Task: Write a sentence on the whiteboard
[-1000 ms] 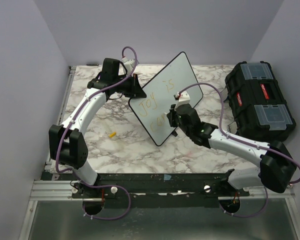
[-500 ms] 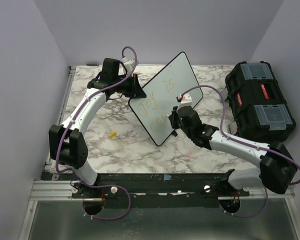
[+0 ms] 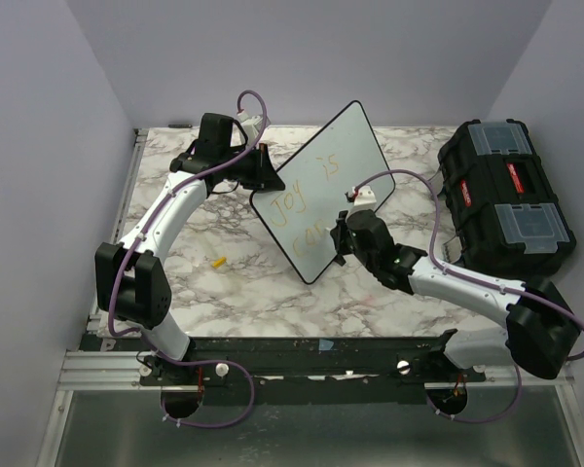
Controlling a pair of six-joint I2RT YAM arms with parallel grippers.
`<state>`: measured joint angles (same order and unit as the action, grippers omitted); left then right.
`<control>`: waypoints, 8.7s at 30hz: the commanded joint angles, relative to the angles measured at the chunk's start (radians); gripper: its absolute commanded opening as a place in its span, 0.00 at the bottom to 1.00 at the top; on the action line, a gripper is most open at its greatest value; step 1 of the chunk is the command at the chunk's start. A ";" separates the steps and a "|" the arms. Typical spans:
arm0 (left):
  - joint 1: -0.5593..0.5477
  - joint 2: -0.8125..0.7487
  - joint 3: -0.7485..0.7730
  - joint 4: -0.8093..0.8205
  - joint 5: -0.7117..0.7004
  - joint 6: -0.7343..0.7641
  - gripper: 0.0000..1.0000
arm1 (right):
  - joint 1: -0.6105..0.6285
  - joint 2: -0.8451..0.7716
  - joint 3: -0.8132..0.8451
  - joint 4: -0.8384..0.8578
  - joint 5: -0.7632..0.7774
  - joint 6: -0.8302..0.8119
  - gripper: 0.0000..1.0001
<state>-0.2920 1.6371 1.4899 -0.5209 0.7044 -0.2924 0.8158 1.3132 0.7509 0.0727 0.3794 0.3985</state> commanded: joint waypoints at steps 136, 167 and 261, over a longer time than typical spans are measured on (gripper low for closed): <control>-0.016 0.016 -0.010 -0.013 0.003 0.064 0.00 | -0.264 -0.020 0.004 0.150 -0.417 -0.027 0.01; -0.016 0.019 0.010 -0.019 0.011 0.064 0.00 | -0.263 0.005 0.087 0.072 -0.284 -0.035 0.01; -0.017 0.023 0.024 -0.030 0.018 0.070 0.00 | -0.264 0.027 0.047 0.019 -0.294 -0.032 0.01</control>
<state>-0.2901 1.6573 1.4979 -0.5190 0.7155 -0.2955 0.5495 1.3186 0.7517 0.1070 0.0475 0.3908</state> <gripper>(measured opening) 0.084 0.125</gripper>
